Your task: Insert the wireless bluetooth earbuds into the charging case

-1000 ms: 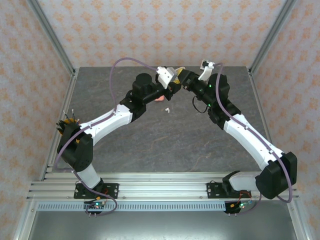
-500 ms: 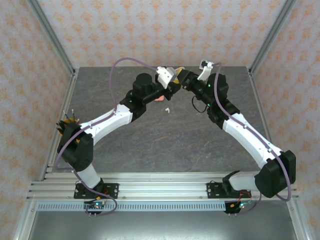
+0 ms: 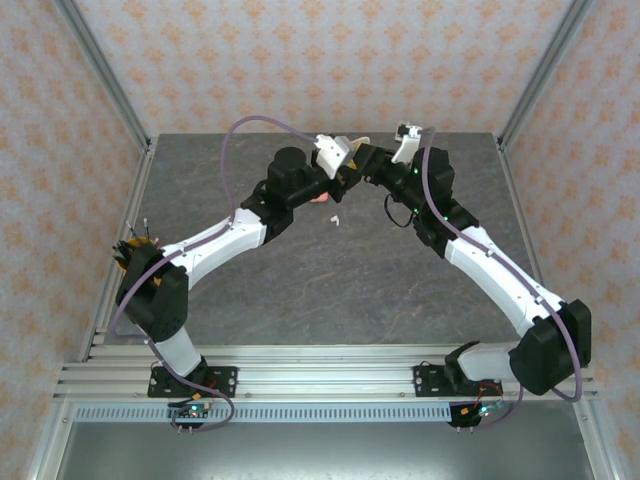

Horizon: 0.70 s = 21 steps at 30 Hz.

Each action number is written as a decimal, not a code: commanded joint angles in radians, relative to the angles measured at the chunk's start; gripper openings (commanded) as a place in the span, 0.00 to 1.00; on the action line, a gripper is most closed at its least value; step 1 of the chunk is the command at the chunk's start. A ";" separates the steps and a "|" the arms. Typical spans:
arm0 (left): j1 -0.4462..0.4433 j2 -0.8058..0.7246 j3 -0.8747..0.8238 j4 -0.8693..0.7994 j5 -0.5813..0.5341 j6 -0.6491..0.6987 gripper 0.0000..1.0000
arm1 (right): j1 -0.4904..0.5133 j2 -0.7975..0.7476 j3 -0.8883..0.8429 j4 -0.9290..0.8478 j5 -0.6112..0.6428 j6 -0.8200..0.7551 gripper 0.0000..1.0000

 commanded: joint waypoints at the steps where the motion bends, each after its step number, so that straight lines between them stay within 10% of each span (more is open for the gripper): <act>1: -0.013 -0.005 0.062 0.071 0.021 -0.017 0.00 | 0.016 0.034 0.019 -0.107 -0.014 -0.042 0.27; 21: -0.016 -0.009 0.071 0.069 0.008 -0.010 0.00 | 0.019 0.067 0.065 -0.284 -0.002 -0.096 0.31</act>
